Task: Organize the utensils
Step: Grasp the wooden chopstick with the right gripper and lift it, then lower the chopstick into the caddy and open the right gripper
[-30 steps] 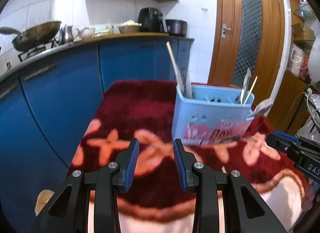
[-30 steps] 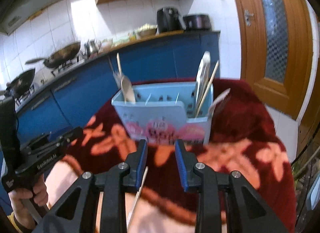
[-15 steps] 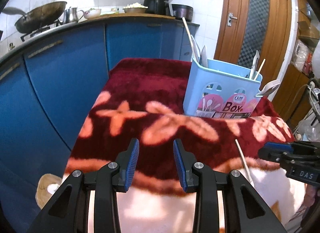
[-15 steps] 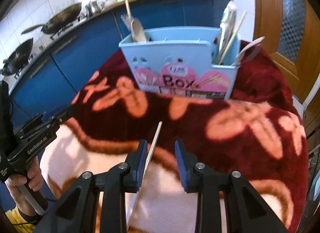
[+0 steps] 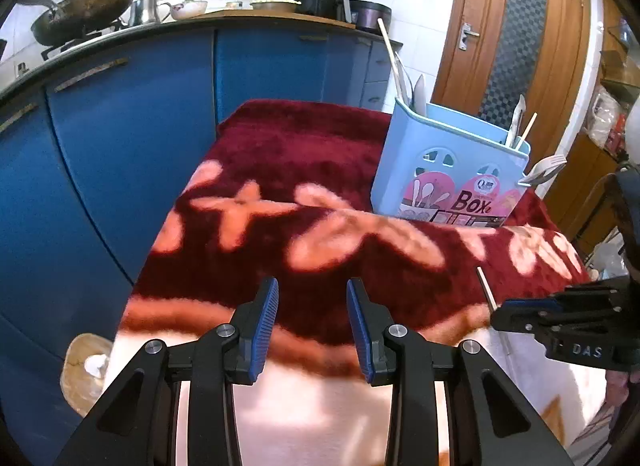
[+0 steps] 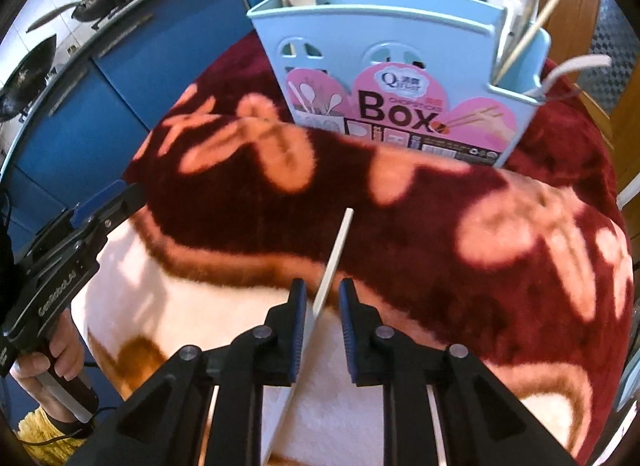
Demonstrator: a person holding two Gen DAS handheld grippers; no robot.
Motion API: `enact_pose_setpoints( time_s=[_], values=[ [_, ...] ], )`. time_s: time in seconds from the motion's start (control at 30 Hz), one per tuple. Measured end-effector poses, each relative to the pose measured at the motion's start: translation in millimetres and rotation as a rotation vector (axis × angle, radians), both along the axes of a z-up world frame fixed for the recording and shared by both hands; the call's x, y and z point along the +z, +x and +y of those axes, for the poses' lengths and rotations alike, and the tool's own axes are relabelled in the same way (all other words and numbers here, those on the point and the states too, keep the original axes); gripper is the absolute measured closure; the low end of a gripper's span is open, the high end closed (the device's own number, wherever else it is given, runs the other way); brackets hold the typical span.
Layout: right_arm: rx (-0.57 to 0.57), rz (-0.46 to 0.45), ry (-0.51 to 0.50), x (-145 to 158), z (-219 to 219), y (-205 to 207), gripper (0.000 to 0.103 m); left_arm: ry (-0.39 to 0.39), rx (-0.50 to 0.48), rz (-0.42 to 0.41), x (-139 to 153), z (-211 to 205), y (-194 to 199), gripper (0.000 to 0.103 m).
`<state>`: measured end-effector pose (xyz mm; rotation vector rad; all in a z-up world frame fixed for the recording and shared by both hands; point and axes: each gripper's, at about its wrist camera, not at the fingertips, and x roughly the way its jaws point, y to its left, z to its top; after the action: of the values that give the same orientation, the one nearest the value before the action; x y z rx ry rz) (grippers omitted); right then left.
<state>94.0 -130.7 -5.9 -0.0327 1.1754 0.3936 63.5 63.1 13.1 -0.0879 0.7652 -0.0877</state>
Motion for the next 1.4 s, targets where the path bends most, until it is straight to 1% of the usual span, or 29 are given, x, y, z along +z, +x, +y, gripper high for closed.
enact_pose_setpoints(
  time_s=[0.13, 0.27, 0.43, 0.5, 0.57, 0.63, 0.7, 0.73, 0.83, 1.0, 1.07, 1.2, 1.4],
  values=[
    [-0.011, 0.056, 0.015, -8, 2, 12, 0.087, -0.008, -0.002, 0.005, -2, -1, 1, 0.067],
    [-0.011, 0.082, 0.038, -10, 1, 19, 0.089, -0.012, -0.007, 0.009, -4, -3, 2, 0.067],
    [-0.017, 0.093, 0.078, -11, -5, 21, 0.094, -0.019, -0.012, 0.012, -6, -8, 5, 0.067],
    [-0.026, 0.089, 0.126, -11, -12, 19, 0.096, -0.028, -0.011, 0.012, -5, -10, 5, 0.067],
    [-0.051, 0.091, 0.188, -10, -23, 16, 0.096, -0.039, -0.014, 0.011, -5, -11, 6, 0.067],
    [-0.073, 0.068, 0.243, -7, -33, 12, 0.096, -0.040, -0.017, 0.005, -4, -14, 6, 0.067],
    [-0.091, 0.012, 0.277, 1, -43, 7, 0.096, -0.037, -0.018, 0.000, -2, -16, 6, 0.067],
    [-0.102, -0.029, 0.282, 8, -47, 3, 0.096, -0.037, -0.018, -0.001, -2, -16, 7, 0.067],
    [-0.129, -0.189, 0.277, 31, -59, -4, 0.096, -0.040, -0.016, -0.001, 0, -20, 11, 0.067],
    [-0.193, -0.353, 0.293, 65, -76, -5, 0.097, -0.033, -0.025, -0.006, 3, -29, 17, 0.067],
    [-0.226, -0.418, 0.289, 77, -79, 1, 0.097, -0.028, -0.028, -0.004, 3, -32, 18, 0.067],
    [-0.280, -0.529, 0.277, 103, -89, 11, 0.097, -0.026, -0.031, 0.006, 0, -37, 23, 0.067],
    [-0.310, -0.612, 0.254, 130, -93, 21, 0.097, -0.025, -0.035, 0.014, -4, -38, 24, 0.067]
  ],
)
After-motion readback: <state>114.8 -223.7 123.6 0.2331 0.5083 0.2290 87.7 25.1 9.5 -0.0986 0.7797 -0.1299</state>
